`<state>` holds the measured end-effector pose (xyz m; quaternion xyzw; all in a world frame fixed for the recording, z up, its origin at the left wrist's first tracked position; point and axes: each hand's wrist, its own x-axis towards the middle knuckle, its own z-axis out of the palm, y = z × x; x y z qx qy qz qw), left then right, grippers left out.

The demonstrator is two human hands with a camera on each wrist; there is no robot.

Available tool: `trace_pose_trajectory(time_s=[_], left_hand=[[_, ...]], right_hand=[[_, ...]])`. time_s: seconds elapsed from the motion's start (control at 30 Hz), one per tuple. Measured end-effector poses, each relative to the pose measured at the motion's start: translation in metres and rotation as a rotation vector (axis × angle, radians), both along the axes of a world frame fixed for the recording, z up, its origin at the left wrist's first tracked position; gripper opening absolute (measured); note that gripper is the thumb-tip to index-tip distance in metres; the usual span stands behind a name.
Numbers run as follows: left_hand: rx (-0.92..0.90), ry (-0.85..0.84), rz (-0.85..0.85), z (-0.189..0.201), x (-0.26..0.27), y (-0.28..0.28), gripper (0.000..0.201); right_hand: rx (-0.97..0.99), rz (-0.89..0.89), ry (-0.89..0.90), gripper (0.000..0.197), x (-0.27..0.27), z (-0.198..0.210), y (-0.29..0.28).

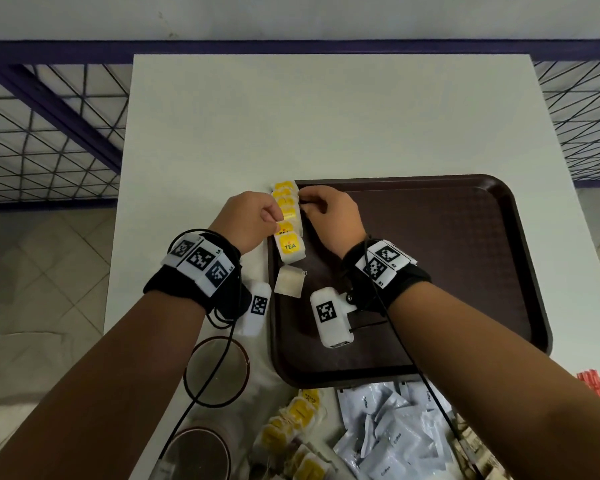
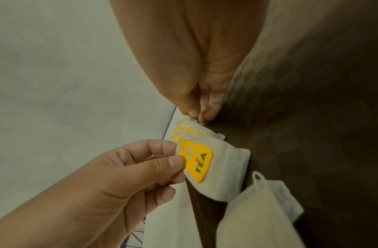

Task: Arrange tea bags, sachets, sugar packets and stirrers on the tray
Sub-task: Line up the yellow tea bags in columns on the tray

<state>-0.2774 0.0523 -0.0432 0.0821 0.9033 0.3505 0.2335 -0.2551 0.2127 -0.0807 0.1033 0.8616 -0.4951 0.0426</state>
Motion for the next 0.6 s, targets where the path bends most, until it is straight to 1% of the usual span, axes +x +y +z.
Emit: trace_pose_trajectory(time_s=[0.1,0.17,0.27,0.33,0.5,0.6], left_hand=[[0.011,-0.001,0.025,-0.004,0.0,-0.002,0.009],[0.016,0.013,0.044,-0.006,0.001,-0.003,0.009],[0.011,0.033,0.068,-0.008,0.001,-0.003,0.007],[0.002,0.045,0.073,-0.01,0.001,-0.002,0.006],[0.007,0.014,0.043,-0.011,0.003,0.0,0.004],[0.012,0.02,0.036,-0.01,0.002,-0.001,0.004]], right_hand=[[0.004,0.045,-0.016,0.031,0.003,0.001,-0.001],[0.018,0.003,-0.001,0.031,0.006,-0.001,0.0],[-0.048,-0.077,-0.038,0.022,0.011,-0.005,0.0],[-0.068,-0.071,-0.072,0.017,0.015,-0.006,-0.002],[-0.132,-0.061,-0.108,0.02,0.027,-0.001,-0.002],[-0.151,-0.008,-0.123,0.024,0.035,0.005,-0.002]])
